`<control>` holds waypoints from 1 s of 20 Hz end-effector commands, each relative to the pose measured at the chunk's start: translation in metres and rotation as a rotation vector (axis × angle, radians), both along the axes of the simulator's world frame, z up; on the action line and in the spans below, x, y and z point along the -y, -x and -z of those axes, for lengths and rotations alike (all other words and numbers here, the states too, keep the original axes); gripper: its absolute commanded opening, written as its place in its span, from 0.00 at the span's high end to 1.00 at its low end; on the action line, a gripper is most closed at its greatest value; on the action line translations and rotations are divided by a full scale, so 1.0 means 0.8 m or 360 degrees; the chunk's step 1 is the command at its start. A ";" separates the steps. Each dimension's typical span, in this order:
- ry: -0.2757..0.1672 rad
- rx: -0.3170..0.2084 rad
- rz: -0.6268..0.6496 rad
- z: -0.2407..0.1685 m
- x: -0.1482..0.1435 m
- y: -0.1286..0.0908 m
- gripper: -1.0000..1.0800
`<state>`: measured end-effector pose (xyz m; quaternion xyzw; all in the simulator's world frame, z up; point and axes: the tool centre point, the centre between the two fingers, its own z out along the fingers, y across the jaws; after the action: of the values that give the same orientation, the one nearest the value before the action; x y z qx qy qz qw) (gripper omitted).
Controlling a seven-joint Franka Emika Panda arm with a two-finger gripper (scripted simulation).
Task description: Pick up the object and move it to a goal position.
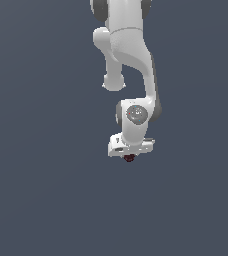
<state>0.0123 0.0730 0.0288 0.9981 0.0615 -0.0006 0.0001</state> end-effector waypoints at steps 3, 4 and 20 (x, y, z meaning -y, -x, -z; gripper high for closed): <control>0.0000 0.0002 0.0000 0.000 0.000 0.000 1.00; 0.0000 0.0002 0.0000 -0.001 0.000 0.000 1.00; 0.0000 0.0002 0.0000 -0.118 0.038 -0.013 1.00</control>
<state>0.0207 0.0474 0.1071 0.9981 0.0617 -0.0009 0.0000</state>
